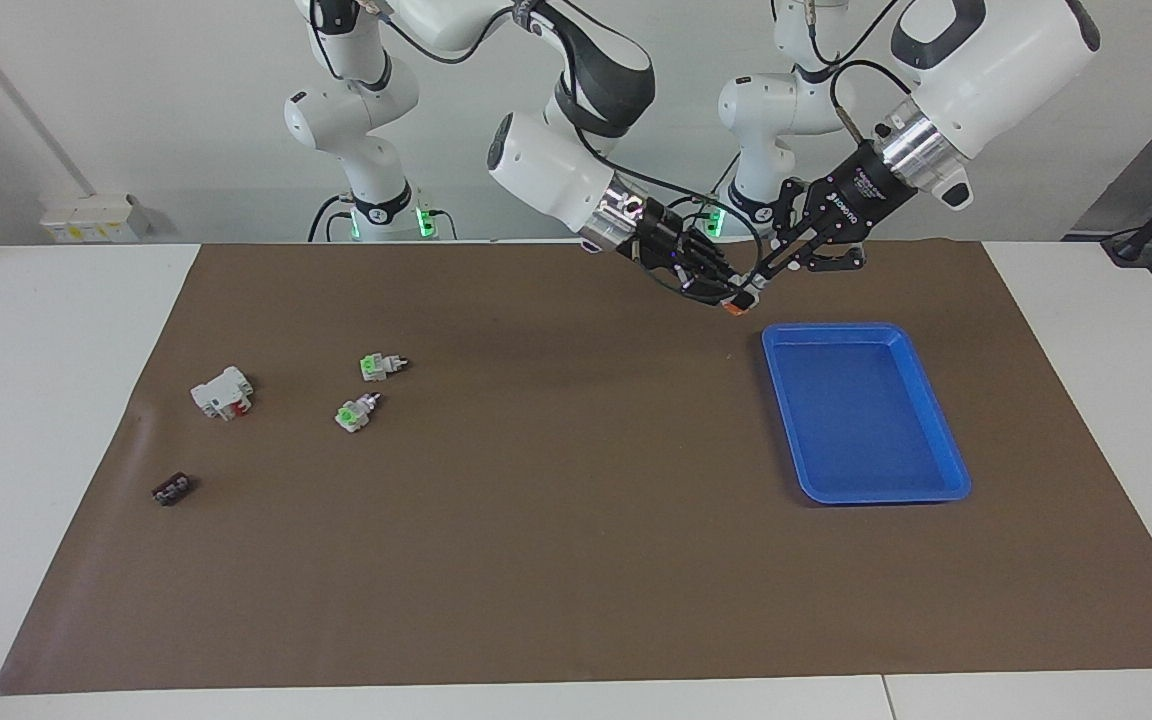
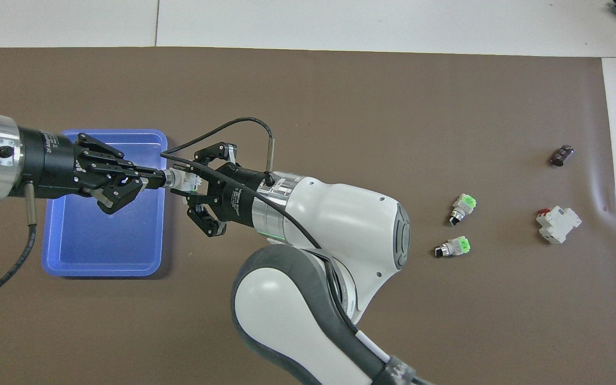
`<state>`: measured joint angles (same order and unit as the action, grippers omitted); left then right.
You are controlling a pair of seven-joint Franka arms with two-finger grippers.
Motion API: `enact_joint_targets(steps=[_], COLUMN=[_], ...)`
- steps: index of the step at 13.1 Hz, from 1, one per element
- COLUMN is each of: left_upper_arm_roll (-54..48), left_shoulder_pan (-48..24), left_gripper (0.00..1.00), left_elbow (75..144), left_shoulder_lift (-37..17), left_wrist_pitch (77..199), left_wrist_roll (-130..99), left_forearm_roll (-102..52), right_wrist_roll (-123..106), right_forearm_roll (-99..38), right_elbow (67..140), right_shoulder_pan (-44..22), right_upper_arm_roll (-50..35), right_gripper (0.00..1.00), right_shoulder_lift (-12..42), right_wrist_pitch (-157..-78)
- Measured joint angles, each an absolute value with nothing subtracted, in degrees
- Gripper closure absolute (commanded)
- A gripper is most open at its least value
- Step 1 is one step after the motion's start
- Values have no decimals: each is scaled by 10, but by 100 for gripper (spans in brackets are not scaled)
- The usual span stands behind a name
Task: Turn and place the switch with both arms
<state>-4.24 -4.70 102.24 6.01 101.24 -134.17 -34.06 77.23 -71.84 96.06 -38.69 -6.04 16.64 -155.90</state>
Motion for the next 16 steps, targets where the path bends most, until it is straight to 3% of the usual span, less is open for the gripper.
enact_joint_targets(steps=[6,16], left_upper_arm_roll=[-48,-50], left_shoulder_pan=[-48,-72], left_gripper=[100,100], left_elbow=[1022,1022], left_shoulder_lift=[60,59], left_wrist_pitch=[1015,1027], left_wrist_roll=[-1222,-645], left_forearm_roll=[-327,-304], right_wrist_roll=[772,772], right_forearm_roll=[-718,-718], right_elbow=[964,993], right_shoulder_pan=[-387,-385], right_upper_arm_roll=[-60,-56], right_gripper=[100,100], right_shoulder_lift=[166,145], right_wrist_pitch=[-1559,-1559])
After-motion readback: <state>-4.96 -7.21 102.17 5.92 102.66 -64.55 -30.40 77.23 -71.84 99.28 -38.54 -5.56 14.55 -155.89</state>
